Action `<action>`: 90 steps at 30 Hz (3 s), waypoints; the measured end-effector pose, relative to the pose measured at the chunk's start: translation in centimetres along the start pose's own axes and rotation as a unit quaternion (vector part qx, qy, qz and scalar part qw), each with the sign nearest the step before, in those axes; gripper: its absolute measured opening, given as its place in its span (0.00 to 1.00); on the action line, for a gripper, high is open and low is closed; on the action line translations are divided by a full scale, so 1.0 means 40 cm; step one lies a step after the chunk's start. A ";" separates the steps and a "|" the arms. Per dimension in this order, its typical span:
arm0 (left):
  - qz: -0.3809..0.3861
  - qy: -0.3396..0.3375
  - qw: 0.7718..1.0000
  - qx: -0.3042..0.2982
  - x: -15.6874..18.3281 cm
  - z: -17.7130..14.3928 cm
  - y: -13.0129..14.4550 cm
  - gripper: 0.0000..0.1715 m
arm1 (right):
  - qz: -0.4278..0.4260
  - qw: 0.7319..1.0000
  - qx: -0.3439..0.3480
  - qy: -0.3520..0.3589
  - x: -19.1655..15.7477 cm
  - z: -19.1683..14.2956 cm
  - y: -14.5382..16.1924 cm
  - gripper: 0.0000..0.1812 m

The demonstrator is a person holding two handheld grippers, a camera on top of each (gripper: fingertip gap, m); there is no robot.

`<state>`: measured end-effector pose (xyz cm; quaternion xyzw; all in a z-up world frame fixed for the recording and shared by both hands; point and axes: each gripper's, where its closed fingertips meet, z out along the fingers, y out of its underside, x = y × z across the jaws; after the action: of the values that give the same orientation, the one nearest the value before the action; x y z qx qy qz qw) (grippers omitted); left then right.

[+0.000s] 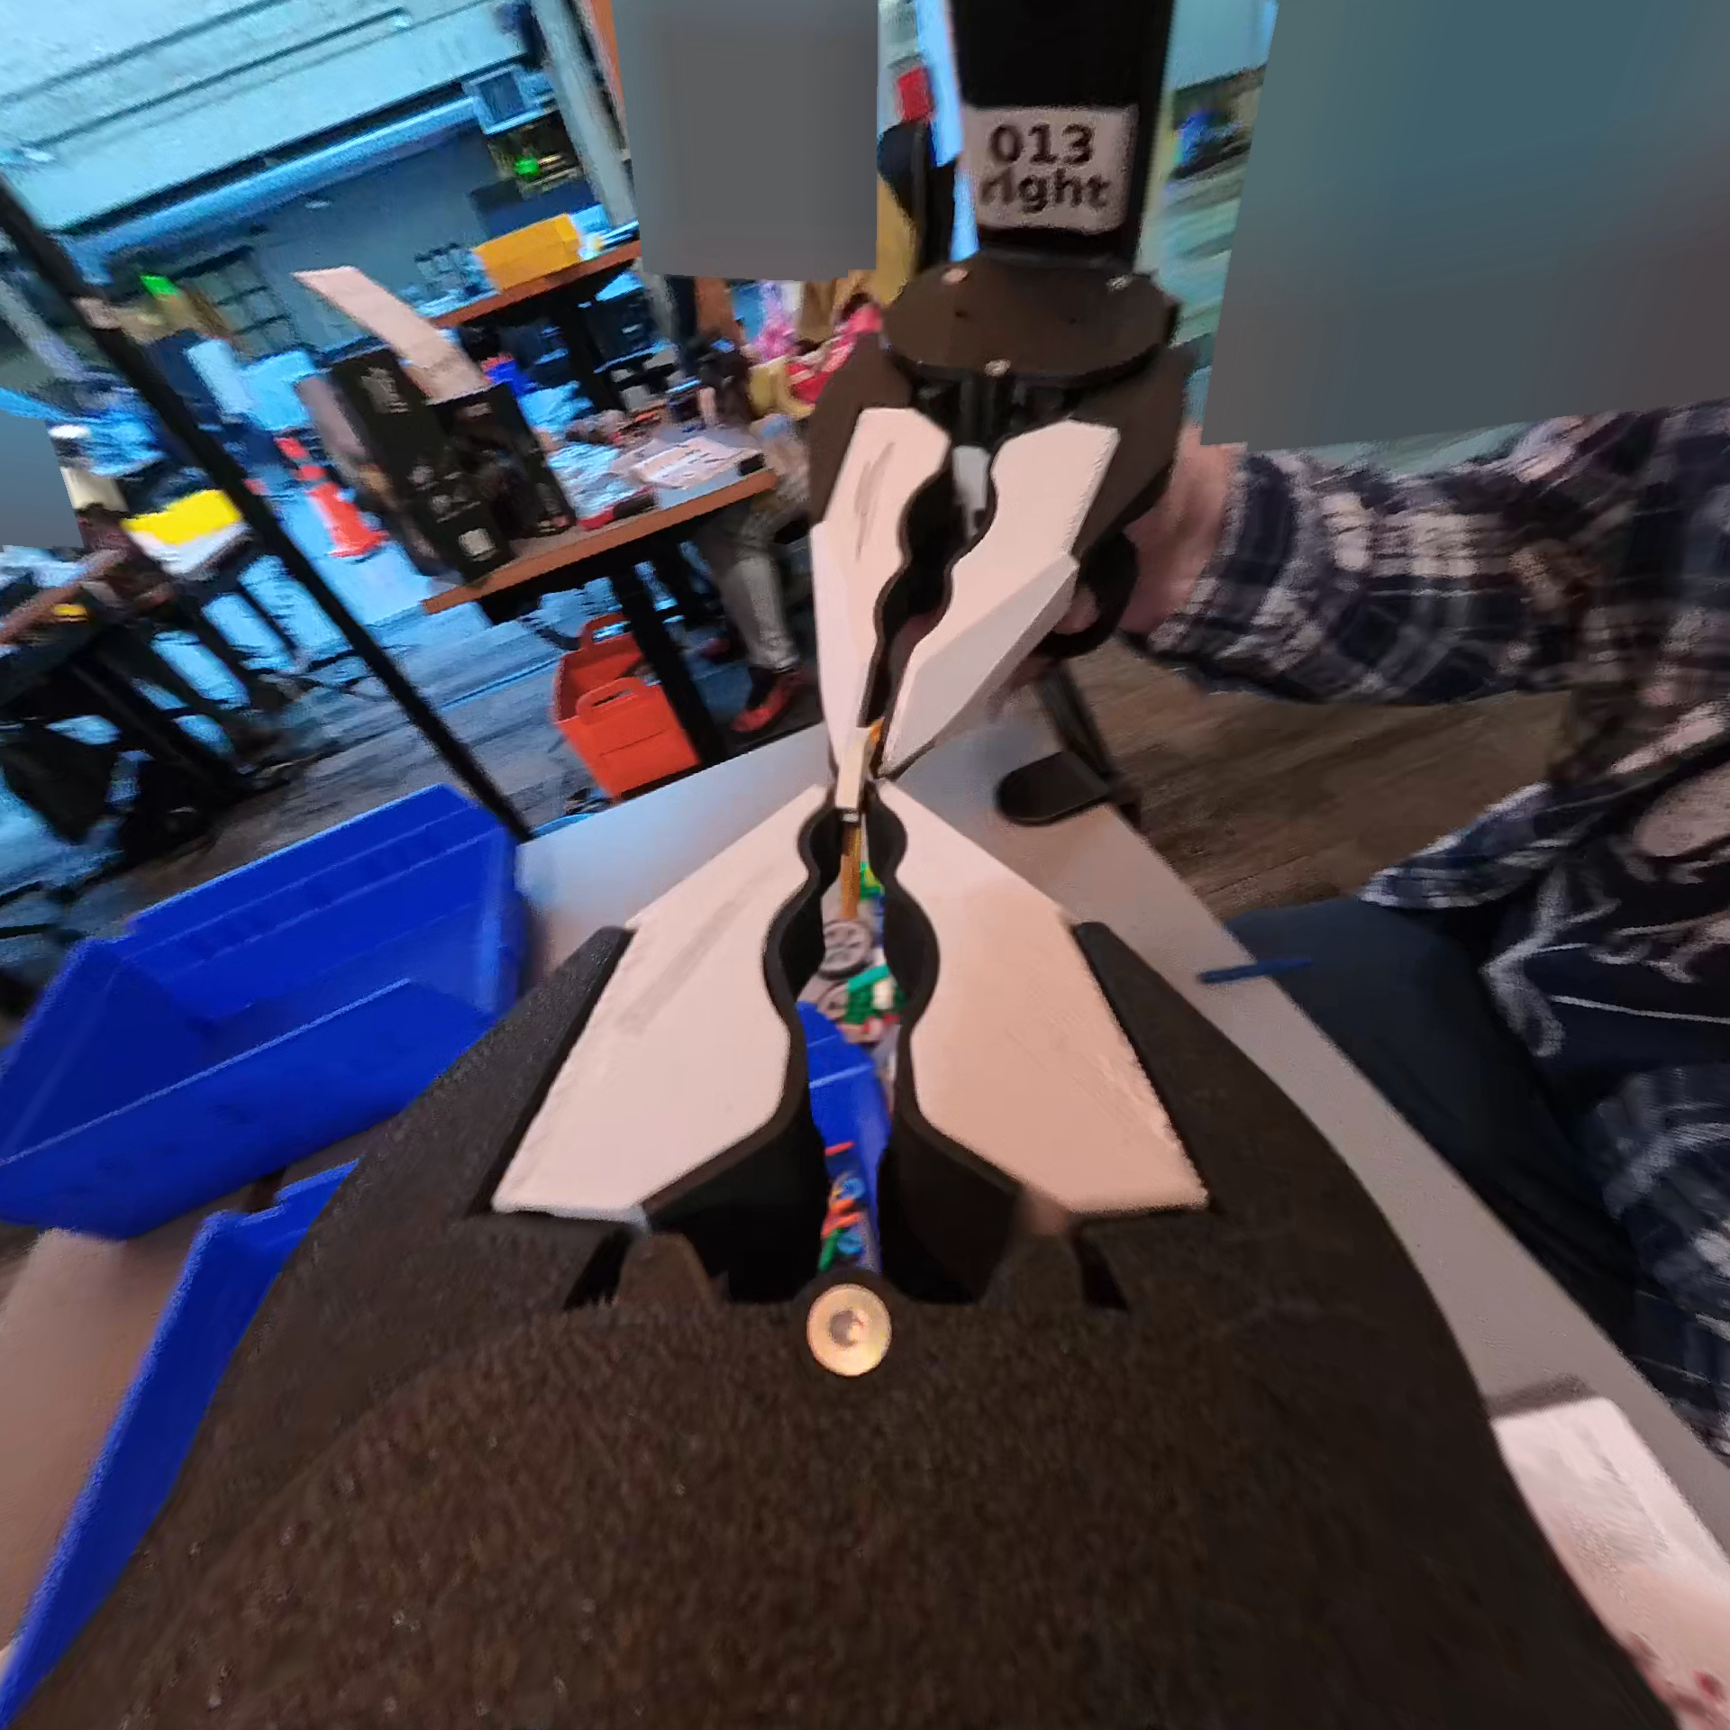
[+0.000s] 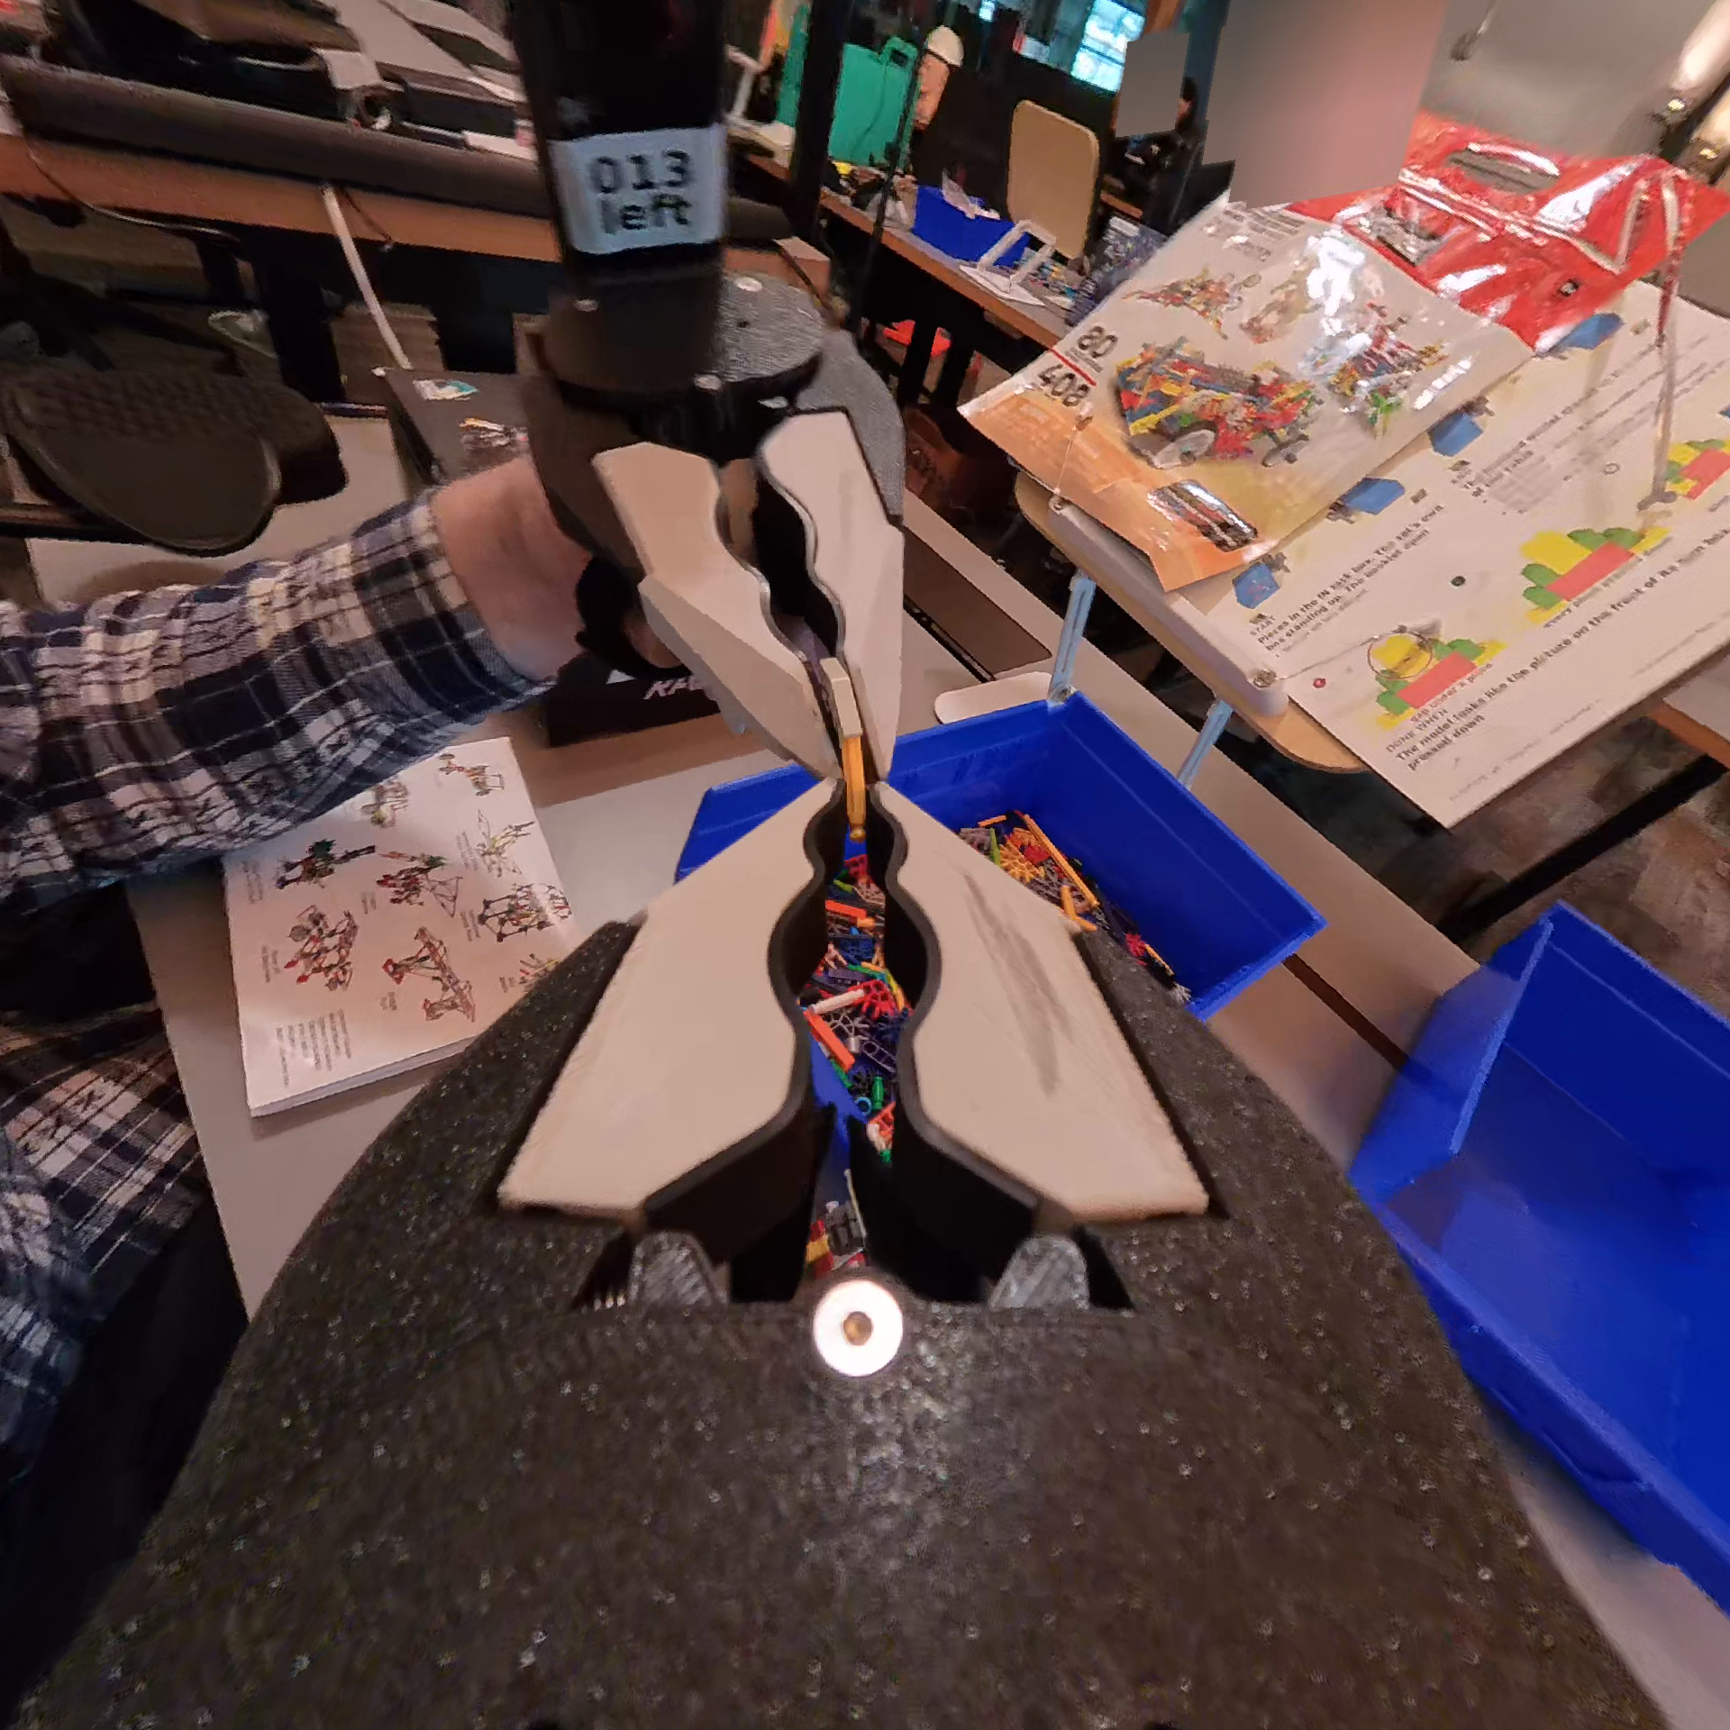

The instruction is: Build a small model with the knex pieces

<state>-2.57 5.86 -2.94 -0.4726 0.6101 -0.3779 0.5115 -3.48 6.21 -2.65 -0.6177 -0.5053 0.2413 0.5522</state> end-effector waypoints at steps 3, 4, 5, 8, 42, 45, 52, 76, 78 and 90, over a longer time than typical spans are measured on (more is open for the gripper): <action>0.026 -0.056 0.997 -0.039 -0.033 0.009 0.014 0.02 | 0.009 0.999 -0.015 0.034 0.024 0.006 0.014 0.00; 0.032 -0.068 0.996 -0.045 -0.039 0.009 0.015 0.02 | 0.012 0.999 -0.017 0.041 0.028 0.008 0.016 0.00; 0.039 -0.081 0.995 -0.048 -0.047 0.010 0.014 0.02 | 0.021 0.999 -0.015 0.047 0.033 0.009 0.015 0.00; 0.062 -0.122 0.988 -0.065 -0.069 0.011 0.016 0.02 | 0.038 0.997 -0.013 0.063 0.050 0.013 0.016 0.00; -0.124 -0.160 0.977 0.066 -0.200 -0.104 0.004 0.00 | 0.056 0.984 -0.150 0.078 0.190 0.148 0.124 0.12; -0.131 -0.177 0.975 0.036 -0.214 -0.109 0.032 0.01 | 0.056 0.975 -0.210 0.054 0.193 0.186 0.193 0.20; -0.144 -0.117 0.982 0.030 -0.174 -0.079 0.040 0.01 | 0.048 0.984 -0.164 0.056 0.194 0.173 0.153 0.11; -0.039 -0.039 0.998 0.007 -0.058 -0.023 0.005 0.01 | 0.017 0.995 0.012 -0.098 0.037 0.057 -0.055 0.01; -0.043 -0.045 0.998 0.018 -0.063 -0.022 -0.004 0.03 | 0.017 0.996 0.019 -0.089 0.043 0.052 -0.060 0.01; -0.086 -0.023 0.992 0.089 -0.070 -0.020 -0.041 0.01 | 0.065 0.990 0.106 -0.064 0.068 0.007 -0.100 0.01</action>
<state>-2.96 8.10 -0.49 -0.4840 0.5195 -0.4623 0.5312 -4.14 8.28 1.70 -0.5707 -0.4697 0.3677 0.5643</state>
